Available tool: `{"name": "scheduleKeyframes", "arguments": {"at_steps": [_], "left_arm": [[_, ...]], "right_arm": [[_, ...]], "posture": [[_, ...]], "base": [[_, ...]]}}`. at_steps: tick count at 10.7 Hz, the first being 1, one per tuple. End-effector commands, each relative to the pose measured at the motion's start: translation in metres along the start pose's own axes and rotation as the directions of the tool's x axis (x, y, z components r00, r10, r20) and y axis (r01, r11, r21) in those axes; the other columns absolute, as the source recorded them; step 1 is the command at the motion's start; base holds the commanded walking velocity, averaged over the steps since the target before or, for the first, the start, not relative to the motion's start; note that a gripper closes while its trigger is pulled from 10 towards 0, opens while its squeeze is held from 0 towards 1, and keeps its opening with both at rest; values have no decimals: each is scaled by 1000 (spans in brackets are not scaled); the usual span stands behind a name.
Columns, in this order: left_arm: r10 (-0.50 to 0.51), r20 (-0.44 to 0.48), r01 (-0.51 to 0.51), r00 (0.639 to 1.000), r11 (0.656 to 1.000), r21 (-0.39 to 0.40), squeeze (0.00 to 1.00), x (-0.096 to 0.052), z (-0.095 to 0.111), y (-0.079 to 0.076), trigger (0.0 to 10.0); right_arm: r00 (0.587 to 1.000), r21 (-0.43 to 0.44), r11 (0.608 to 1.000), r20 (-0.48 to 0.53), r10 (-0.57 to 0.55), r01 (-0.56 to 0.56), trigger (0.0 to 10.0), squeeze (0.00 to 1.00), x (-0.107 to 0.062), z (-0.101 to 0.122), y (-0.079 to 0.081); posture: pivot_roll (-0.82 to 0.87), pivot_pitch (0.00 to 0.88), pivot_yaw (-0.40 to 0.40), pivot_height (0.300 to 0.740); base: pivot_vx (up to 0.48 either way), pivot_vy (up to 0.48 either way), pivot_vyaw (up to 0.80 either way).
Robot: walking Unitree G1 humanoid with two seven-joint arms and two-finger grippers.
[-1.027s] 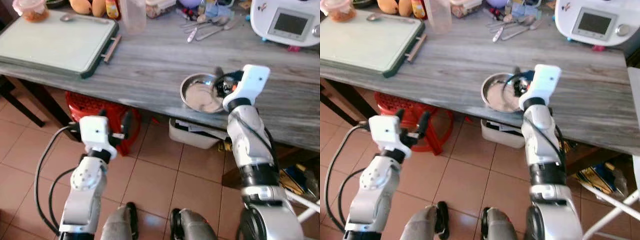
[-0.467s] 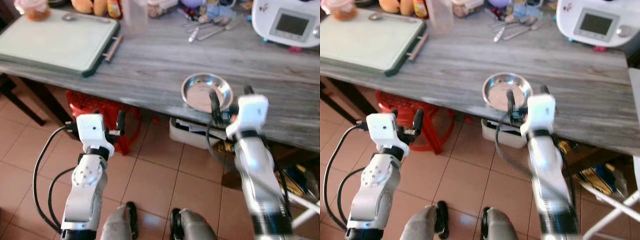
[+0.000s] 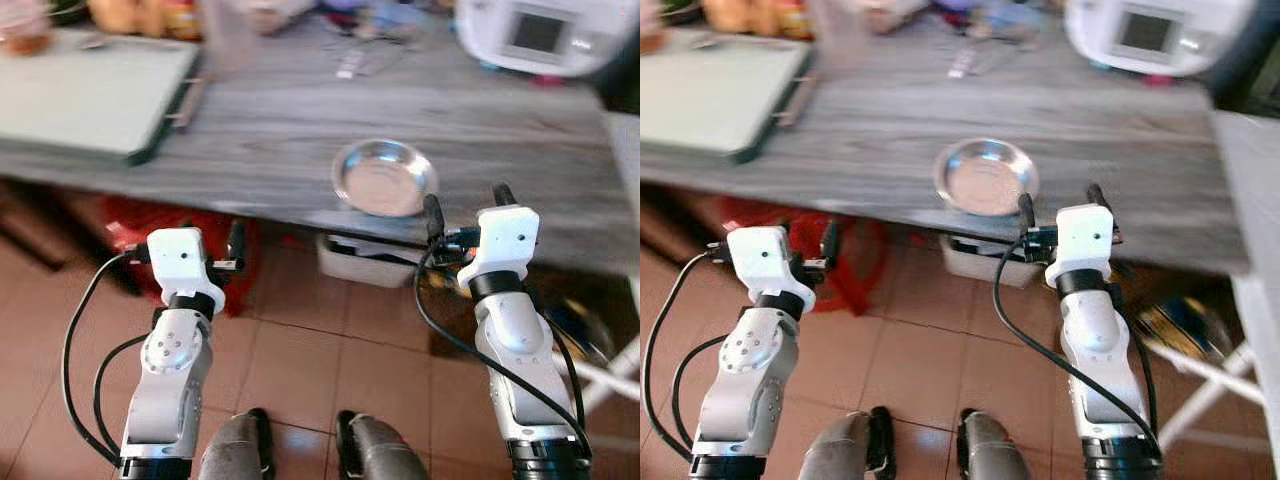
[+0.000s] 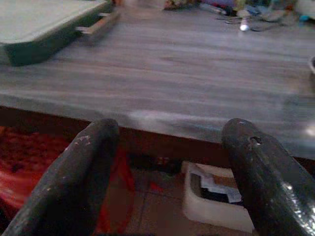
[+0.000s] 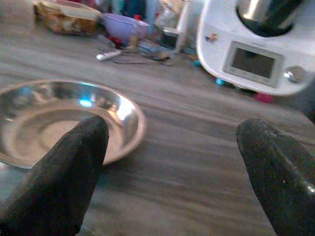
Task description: Setting the table
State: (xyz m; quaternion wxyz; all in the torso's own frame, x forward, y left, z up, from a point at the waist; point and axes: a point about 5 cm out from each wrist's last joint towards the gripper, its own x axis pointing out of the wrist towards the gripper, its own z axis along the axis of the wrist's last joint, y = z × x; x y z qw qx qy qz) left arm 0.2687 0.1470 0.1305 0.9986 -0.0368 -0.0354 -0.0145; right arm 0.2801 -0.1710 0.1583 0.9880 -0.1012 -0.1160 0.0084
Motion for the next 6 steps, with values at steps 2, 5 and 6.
{"name": "scheduleKeyframes", "arguments": {"at_steps": [2,5,6], "left_arm": [[13,-9,-13,1000,1000,16,0,-2,0,2,10000],[35,-15,-35,999,999,15,0,-5,-5,6,10000],[49,-18,-49,999,999,20,0,-9,-6,9,10000]], "right_arm": [[1000,3,1000,11,3,-3,10000,0,-1,4,2],[1000,12,1000,-9,12,-12,10000,0,-6,-3,3],[999,9,1000,-36,10,-10,10000,0,-10,-8,4]], "posture": [[-17,188,-25,740],[-12,140,-36,740],[-5,115,-36,740]], "base": [[-253,0,0],[-262,0,0],[-311,0,0]]}}
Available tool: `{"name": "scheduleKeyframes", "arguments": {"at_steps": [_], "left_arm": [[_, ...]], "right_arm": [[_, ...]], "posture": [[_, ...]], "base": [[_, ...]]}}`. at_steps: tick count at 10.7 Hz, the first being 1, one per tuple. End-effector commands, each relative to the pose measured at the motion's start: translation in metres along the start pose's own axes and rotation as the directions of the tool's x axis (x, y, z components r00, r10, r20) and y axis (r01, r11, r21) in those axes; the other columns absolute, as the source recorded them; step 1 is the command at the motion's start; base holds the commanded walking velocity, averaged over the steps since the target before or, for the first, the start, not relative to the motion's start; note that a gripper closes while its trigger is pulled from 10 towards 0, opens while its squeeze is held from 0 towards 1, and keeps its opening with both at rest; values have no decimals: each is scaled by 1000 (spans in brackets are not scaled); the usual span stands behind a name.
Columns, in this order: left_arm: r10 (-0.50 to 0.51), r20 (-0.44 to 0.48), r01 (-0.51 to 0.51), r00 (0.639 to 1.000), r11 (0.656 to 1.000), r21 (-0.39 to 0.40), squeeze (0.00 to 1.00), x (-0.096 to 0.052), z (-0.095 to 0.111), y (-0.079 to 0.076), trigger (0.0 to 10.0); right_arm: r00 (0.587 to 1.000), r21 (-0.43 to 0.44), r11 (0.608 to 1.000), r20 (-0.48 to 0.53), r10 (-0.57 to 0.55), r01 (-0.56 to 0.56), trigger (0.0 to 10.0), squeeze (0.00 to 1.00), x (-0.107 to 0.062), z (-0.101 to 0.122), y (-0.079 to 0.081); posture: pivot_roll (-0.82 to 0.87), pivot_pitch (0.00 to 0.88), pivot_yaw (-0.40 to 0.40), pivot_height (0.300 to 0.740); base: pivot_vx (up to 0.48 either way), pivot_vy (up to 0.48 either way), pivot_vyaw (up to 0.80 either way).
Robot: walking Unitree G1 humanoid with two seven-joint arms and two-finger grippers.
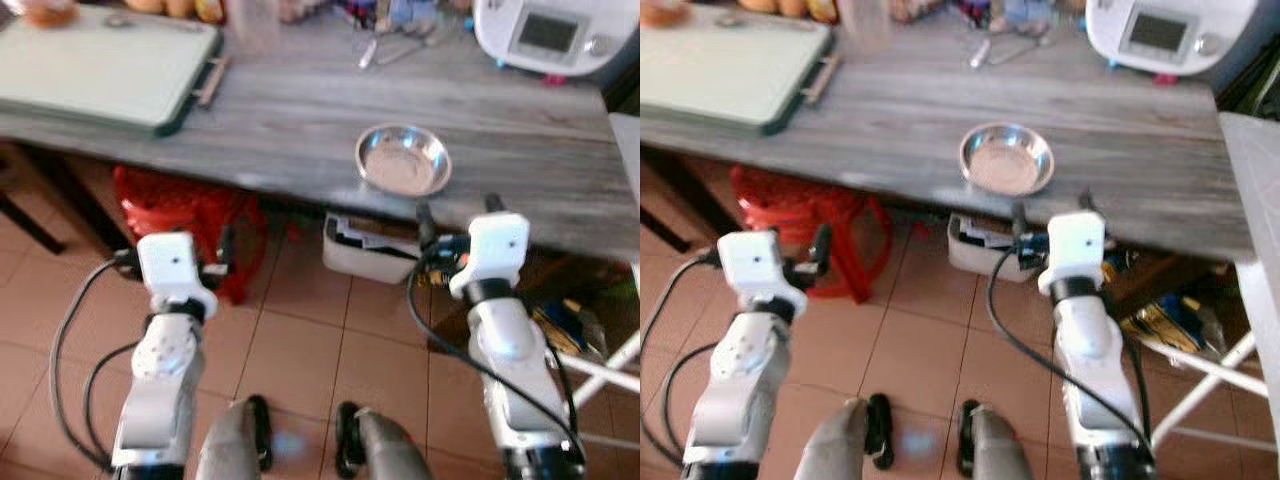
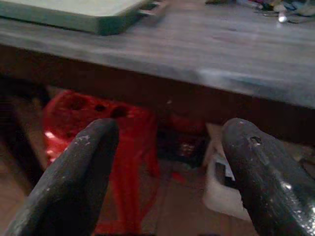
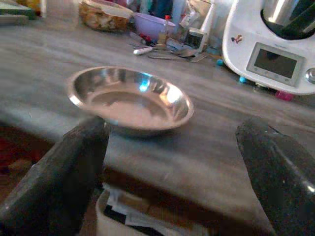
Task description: Setting the table
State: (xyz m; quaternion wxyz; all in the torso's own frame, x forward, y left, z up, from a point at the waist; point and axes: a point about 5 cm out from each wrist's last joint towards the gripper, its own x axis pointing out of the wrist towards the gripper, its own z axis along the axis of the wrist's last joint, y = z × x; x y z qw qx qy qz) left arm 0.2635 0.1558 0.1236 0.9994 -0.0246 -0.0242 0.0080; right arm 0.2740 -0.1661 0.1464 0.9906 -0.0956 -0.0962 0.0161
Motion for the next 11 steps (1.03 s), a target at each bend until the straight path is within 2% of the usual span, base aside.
{"name": "scheduleKeyframes", "arguments": {"at_steps": [1,3,4,5,6,8,11], "left_arm": [[17,-2,-17,1000,1000,-3,0,-5,-2,3,10000],[22,-13,-22,1000,1000,5,0,-4,-5,6,10000],[22,-13,-22,1000,1000,7,0,-2,-5,7,10000],[22,-11,-22,1000,1000,10,0,0,-4,7,10000],[25,-18,-24,1000,1000,5,0,-2,-8,7,10000],[14,-48,-14,999,1000,5,0,-12,-16,5,10000],[-27,-9,27,1000,1000,2,0,-10,-12,-2,10000]], "right_arm": [[1000,-4,1000,-13,-15,15,10000,0,-2,-3,-3],[994,-24,997,-75,-75,73,10000,0,1,-14,-7],[993,8,996,-78,-86,87,10000,0,2,-14,-8],[989,-24,993,-82,-119,117,10000,0,3,-16,-10],[993,6,998,-99,-67,68,10000,0,2,-19,-1],[989,69,995,-135,-64,74,10000,0,-7,-25,9],[996,82,996,-81,-37,44,10000,0,-1,-14,11]], "posture": [[-5,101,-31,740],[-8,82,-21,740],[-8,73,-20,740],[-13,64,-24,740],[-14,60,-29,740],[-20,70,-21,740],[-16,89,-21,740]], "base": [[-292,0,0],[-291,0,0],[-292,0,0],[-292,0,0],[-266,0,0],[-126,0,0],[0,0,0]]}}
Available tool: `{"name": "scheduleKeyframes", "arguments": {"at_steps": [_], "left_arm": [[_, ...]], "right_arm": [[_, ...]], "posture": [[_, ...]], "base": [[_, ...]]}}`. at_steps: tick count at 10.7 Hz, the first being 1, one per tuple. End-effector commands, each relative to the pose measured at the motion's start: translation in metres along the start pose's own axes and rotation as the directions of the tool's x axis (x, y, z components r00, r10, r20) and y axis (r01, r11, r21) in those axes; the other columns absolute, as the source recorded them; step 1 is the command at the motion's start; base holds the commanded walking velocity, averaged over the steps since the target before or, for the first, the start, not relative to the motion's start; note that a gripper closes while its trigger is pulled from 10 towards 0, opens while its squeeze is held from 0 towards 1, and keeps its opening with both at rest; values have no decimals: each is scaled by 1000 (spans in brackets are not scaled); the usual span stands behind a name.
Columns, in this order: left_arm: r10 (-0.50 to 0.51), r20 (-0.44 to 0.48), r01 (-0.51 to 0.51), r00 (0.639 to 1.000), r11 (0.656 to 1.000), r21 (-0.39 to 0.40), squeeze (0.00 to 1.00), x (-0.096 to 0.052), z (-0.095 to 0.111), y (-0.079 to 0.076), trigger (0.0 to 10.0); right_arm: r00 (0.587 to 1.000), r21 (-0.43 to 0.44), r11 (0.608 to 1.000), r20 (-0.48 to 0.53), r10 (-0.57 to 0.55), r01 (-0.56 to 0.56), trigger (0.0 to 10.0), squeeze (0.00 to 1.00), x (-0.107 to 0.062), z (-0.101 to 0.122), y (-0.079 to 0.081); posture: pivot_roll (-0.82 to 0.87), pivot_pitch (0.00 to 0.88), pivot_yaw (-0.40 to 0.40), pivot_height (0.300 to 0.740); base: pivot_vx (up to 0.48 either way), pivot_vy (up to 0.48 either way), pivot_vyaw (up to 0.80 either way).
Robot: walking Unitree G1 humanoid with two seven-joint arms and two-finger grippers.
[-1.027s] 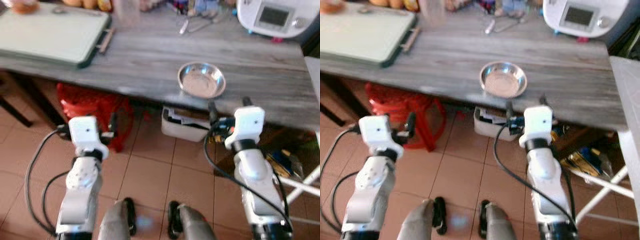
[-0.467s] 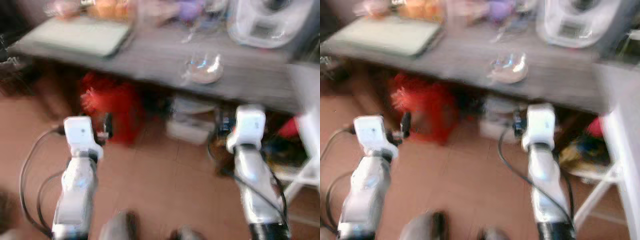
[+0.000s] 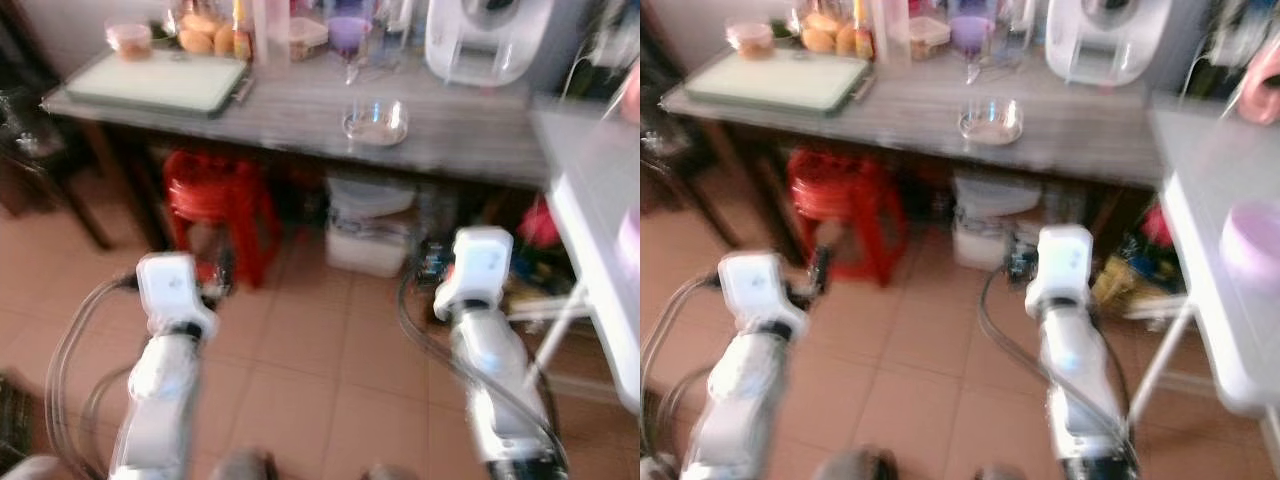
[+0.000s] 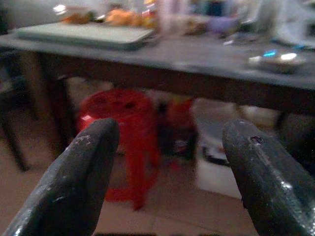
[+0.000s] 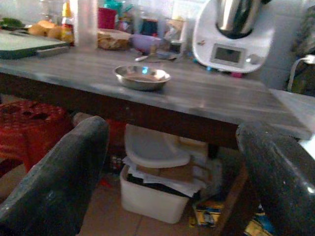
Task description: Setting the table
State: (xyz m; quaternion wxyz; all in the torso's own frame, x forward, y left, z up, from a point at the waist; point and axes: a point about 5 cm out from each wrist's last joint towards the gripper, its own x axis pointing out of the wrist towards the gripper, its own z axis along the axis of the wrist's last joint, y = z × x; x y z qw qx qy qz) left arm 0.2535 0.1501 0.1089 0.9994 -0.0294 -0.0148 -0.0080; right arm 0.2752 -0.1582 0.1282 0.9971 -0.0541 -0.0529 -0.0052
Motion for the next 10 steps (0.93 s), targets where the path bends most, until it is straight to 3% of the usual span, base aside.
{"name": "scheduleKeyframes", "arguments": {"at_steps": [1,4,10], "left_arm": [[-11,19,11,1000,1000,13,0,2,5,2,10000],[-62,54,62,997,998,9,0,3,10,-2,10000],[-75,69,75,995,997,3,0,7,13,-5,10000]], "right_arm": [[1000,14,1000,-3,-9,9,10000,0,3,2,-2],[1000,3,1000,5,-17,17,10000,0,5,3,-8],[999,-21,1000,50,-5,6,10000,0,14,11,-11]], "posture": [[-15,85,-22,740],[-18,86,-18,740],[-19,81,-20,740]], "base": [[0,0,-663],[0,-259,-800],[0,-461,0]]}}
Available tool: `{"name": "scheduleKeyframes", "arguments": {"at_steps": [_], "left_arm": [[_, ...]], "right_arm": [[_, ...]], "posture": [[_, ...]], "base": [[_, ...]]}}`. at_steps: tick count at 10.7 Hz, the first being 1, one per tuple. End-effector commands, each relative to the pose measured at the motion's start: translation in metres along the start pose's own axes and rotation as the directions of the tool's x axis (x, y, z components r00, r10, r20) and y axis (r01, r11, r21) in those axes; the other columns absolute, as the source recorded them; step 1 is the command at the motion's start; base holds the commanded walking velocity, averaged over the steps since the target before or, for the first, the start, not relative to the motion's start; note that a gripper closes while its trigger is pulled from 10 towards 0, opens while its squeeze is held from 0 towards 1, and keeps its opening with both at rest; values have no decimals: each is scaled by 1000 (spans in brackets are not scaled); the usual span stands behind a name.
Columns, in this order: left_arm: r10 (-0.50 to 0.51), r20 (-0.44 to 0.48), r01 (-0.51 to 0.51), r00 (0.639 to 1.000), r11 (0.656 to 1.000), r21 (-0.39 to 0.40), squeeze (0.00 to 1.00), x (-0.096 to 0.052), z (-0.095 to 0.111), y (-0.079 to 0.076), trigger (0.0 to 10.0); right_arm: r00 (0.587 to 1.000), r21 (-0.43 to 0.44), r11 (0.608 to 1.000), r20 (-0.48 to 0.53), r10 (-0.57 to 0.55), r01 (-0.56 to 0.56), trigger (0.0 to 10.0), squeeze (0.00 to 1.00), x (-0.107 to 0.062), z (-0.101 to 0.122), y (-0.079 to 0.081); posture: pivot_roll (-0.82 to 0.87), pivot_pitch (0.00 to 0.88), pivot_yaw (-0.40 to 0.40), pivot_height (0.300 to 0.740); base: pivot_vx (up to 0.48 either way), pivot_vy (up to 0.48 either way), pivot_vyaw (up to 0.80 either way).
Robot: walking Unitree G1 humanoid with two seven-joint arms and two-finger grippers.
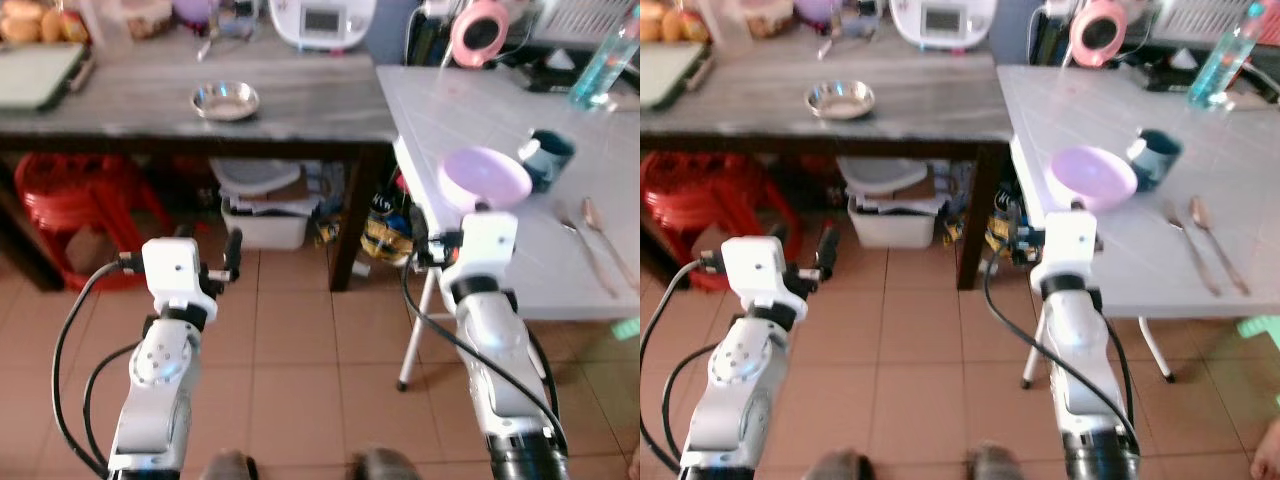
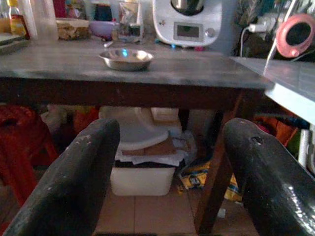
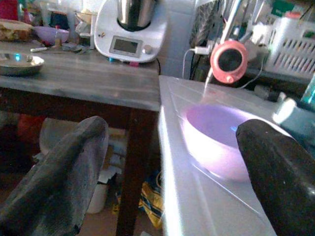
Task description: Setting the table
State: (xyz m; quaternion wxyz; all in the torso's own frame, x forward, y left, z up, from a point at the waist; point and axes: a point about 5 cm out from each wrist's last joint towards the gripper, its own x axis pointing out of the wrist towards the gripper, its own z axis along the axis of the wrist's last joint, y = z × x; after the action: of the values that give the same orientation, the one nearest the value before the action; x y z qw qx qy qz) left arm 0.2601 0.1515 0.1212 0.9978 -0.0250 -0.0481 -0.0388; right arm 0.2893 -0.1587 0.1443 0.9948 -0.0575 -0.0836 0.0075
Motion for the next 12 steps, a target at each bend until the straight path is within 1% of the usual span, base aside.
{"name": "scheduleKeyframes", "arguments": {"at_steps": [1,2,4,5,7,8,11,12], "left_arm": [[-14,6,15,1000,1000,-10,0,0,1,-6,10000],[-18,6,18,1000,1000,-10,0,0,1,-7,10000],[-21,8,21,1000,1000,-12,0,1,2,-7,10000],[-13,1,13,1000,1000,-18,0,1,1,-8,10000],[-34,24,34,999,999,-16,0,-1,3,-9,10000],[-43,33,44,999,999,-26,0,-2,4,-9,10000],[-52,37,53,998,998,-36,0,-2,5,-11,10000],[-54,39,56,998,998,-40,0,-2,5,-11,10000]], "right_arm": [[1000,-17,1000,-10,-27,26,10000,0,-2,-3,-9],[1000,-18,999,-7,-27,27,10000,0,-2,-3,-9],[1000,29,999,-13,-22,22,10000,0,-1,-3,-8],[1000,20,1000,-8,-24,24,10000,0,-2,-1,-9],[1000,-4,1000,-2,1,-1,10000,0,-3,0,-7],[1000,-20,1000,11,18,-18,10000,0,-4,2,-5],[1000,-21,1000,9,17,-17,10000,0,-4,2,-6],[1000,-23,1000,7,18,-17,10000,0,-4,2,-6]], "posture": [[-20,81,-19,740],[-21,82,-19,740],[-24,90,-17,740],[-26,96,-19,740],[-28,107,-21,740],[-28,108,-23,740],[-31,112,-23,740],[-33,112,-23,740]], "base": [[0,-461,0],[0,-461,0],[0,-461,0],[0,0,0],[0,0,0],[322,0,0],[388,0,708],[424,0,0]]}}
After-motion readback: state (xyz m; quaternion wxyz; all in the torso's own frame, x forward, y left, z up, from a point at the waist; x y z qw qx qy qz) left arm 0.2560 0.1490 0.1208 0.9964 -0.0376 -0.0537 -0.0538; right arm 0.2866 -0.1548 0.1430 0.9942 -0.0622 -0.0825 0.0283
